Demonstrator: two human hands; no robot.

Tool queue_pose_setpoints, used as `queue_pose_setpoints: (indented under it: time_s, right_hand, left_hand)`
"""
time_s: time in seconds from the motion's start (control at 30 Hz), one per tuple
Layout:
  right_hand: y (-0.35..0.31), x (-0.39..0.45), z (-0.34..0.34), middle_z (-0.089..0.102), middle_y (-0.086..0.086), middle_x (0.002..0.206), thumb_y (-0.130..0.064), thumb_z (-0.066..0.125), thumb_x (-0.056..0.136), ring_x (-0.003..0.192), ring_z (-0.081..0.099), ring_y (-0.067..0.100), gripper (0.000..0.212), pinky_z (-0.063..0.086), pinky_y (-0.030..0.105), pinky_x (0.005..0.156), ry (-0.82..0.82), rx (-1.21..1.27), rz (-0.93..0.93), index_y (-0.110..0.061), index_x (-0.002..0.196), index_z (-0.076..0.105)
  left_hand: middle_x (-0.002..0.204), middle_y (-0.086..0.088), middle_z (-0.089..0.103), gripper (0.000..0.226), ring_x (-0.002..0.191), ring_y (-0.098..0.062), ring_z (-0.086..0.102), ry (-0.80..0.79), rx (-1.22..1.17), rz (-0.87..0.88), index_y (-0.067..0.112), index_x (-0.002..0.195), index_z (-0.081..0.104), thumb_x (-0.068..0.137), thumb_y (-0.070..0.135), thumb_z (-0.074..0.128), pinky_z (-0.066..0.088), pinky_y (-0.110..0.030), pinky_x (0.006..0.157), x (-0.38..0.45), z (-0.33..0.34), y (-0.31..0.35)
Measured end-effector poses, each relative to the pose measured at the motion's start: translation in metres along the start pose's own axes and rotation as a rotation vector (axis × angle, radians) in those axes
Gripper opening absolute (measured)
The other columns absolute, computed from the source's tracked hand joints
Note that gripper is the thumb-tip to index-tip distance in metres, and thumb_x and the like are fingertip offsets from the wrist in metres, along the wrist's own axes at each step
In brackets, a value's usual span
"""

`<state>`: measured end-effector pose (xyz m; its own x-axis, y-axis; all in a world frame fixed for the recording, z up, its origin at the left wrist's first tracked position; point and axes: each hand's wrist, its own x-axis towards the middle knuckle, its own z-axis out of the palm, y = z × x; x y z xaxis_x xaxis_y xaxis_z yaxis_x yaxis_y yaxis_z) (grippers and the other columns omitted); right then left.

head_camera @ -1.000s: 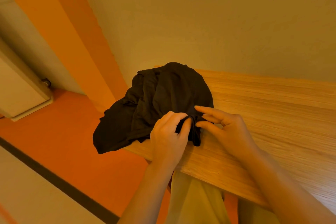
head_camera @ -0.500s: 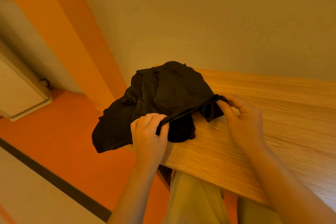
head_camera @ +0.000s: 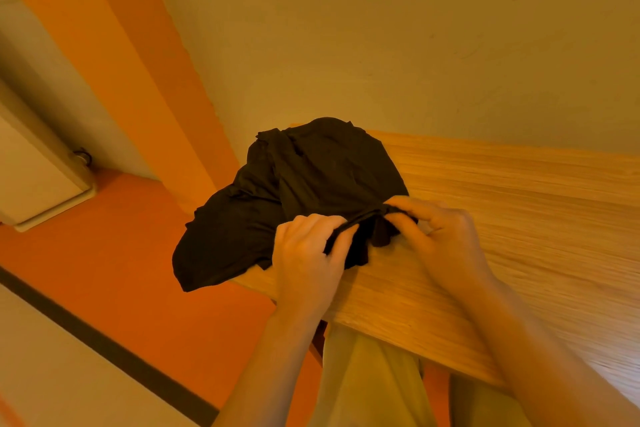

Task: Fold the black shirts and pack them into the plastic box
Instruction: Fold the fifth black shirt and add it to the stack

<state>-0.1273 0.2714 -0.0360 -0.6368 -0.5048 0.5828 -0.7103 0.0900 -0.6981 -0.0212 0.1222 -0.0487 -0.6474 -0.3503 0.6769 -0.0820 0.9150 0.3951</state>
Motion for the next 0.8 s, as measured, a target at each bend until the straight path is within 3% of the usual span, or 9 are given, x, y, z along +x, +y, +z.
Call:
queue_pose_setpoints:
  time_s: [0.07,0.13,0.23,0.3,0.4,0.47,0.63,0.73,0.8]
  right_hand:
    - [-0.002,0.002,-0.003,0.066,-0.031,0.094,-0.028,0.057,0.086,0.092,0.065,-0.001,0.023,0.052,0.018,0.081,0.123,0.104,0.041,-0.037,0.107,0.063]
    - [0.000,0.004,-0.005,0.062,-0.039,0.097,-0.019,0.059,0.088,0.096,0.062,-0.008,0.028,0.048,0.010,0.082,0.216,0.131,0.079,-0.039,0.107,0.060]
    - [0.006,0.005,-0.007,0.067,-0.024,0.102,-0.010,0.061,0.089,0.094,0.059,-0.015,0.030,0.045,0.005,0.079,0.224,0.098,0.149,-0.030,0.111,0.062]
    - [0.008,0.004,-0.004,0.068,-0.009,0.106,-0.011,0.062,0.088,0.094,0.058,-0.016,0.029,0.047,0.008,0.081,0.179,0.038,0.146,-0.025,0.114,0.061]
    - [0.010,0.002,0.000,0.066,-0.009,0.108,-0.015,0.064,0.087,0.099,0.062,-0.001,0.029,0.052,0.033,0.091,0.144,-0.017,0.141,-0.024,0.115,0.062]
    - [0.010,0.002,0.000,0.067,-0.009,0.108,-0.017,0.064,0.087,0.100,0.063,0.004,0.029,0.052,0.037,0.092,0.131,-0.016,0.144,-0.024,0.115,0.063]
    - [0.012,0.001,0.000,0.067,-0.004,0.107,-0.011,0.064,0.086,0.103,0.057,-0.004,0.030,0.044,0.004,0.082,0.113,0.006,0.131,-0.015,0.116,0.064]
    - [0.014,0.000,0.001,0.065,-0.007,0.107,-0.012,0.064,0.087,0.102,0.057,-0.004,0.030,0.043,0.002,0.081,0.100,0.002,0.154,-0.014,0.116,0.065]
    - [0.015,0.000,0.001,0.065,-0.008,0.107,-0.013,0.064,0.087,0.102,0.057,-0.005,0.029,0.044,0.002,0.080,0.096,-0.003,0.156,-0.014,0.116,0.066]
  left_hand:
    - [0.085,0.009,0.069,0.015,0.080,-0.010,0.061,-0.005,0.059,-0.034,0.020,0.092,0.073,0.087,0.029,0.062,0.041,-0.029,0.078,-0.004,-0.003,-0.011]
    - [0.085,0.009,0.069,0.017,0.081,-0.012,0.063,-0.003,0.090,-0.071,0.019,0.093,0.073,0.088,0.027,0.059,0.045,-0.036,0.079,-0.007,-0.009,-0.024]
    - [0.082,0.009,0.069,0.014,0.079,-0.012,0.064,-0.015,0.037,-0.021,0.017,0.089,0.073,0.092,0.022,0.060,0.047,-0.046,0.072,-0.009,-0.016,-0.041]
    - [0.087,0.009,0.070,0.015,0.085,-0.011,0.065,-0.032,-0.008,0.009,0.018,0.091,0.074,0.093,0.022,0.060,0.048,-0.046,0.074,-0.009,-0.018,-0.040]
    - [0.098,0.010,0.069,0.021,0.093,-0.008,0.062,-0.022,-0.064,-0.012,0.019,0.100,0.074,0.091,0.026,0.056,0.048,-0.043,0.081,-0.009,-0.018,-0.028]
    - [0.100,0.016,0.065,0.022,0.097,-0.002,0.059,-0.014,-0.151,-0.052,0.022,0.103,0.072,0.089,0.028,0.056,0.048,-0.039,0.085,-0.009,-0.018,-0.019]
    - [0.089,0.021,0.062,0.018,0.088,-0.005,0.061,-0.095,-0.296,-0.055,0.023,0.100,0.072,0.090,0.021,0.057,0.048,-0.037,0.082,-0.009,-0.016,-0.012]
    - [0.088,0.017,0.062,0.020,0.085,-0.011,0.061,-0.149,-0.342,-0.089,0.024,0.090,0.072,0.088,0.023,0.052,0.050,-0.040,0.077,-0.012,-0.016,-0.013]
    - [0.092,0.018,0.061,0.017,0.090,-0.007,0.059,-0.203,-0.282,-0.080,0.026,0.091,0.070,0.086,0.028,0.054,0.048,-0.039,0.082,-0.014,-0.017,-0.016]
